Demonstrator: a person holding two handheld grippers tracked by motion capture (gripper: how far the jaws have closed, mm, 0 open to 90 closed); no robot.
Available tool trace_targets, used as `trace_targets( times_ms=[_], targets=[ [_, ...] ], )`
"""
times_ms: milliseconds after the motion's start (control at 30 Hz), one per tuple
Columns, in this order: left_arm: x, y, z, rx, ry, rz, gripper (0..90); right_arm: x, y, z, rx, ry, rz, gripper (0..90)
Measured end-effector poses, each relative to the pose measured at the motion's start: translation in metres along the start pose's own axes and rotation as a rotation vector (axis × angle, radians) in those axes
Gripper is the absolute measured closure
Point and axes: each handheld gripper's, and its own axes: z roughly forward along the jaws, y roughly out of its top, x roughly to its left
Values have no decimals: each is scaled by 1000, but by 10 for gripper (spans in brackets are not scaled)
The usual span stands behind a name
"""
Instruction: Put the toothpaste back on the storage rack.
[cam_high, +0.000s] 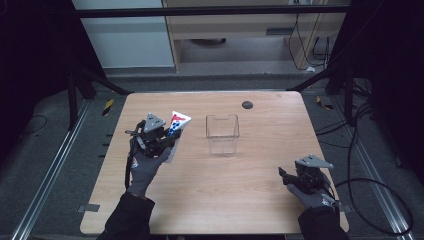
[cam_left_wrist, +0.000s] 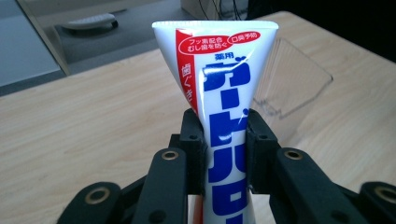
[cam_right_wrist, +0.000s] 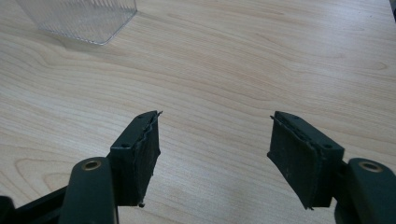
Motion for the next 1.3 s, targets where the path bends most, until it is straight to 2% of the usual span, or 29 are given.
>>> trace_targets(
  times_ms=[67, 133, 467, 767, 967, 1300],
  targets=[
    [-1, 6, 5, -37, 7, -19, 723, 0, 0, 0, -1, -1, -2, 331],
    [-1, 8, 7, -47, 5, -28, 723, 0, 0, 0, -1, -2, -1, 330],
    [-11, 24, 26, -126, 46, -40, 724, 0, 0, 1, -5, 3, -3, 326],
    [-15, 34, 43, -183, 48, -74, 724, 1, 1, 2, -4, 7, 0, 326],
    [-18, 39, 53, -209, 31, -101, 724, 0, 1, 2, -7, 6, 0, 325],
    [-32, 50, 68, -249, 27, -101, 724, 0, 1, 3, -6, 8, 3, 324]
  ],
)
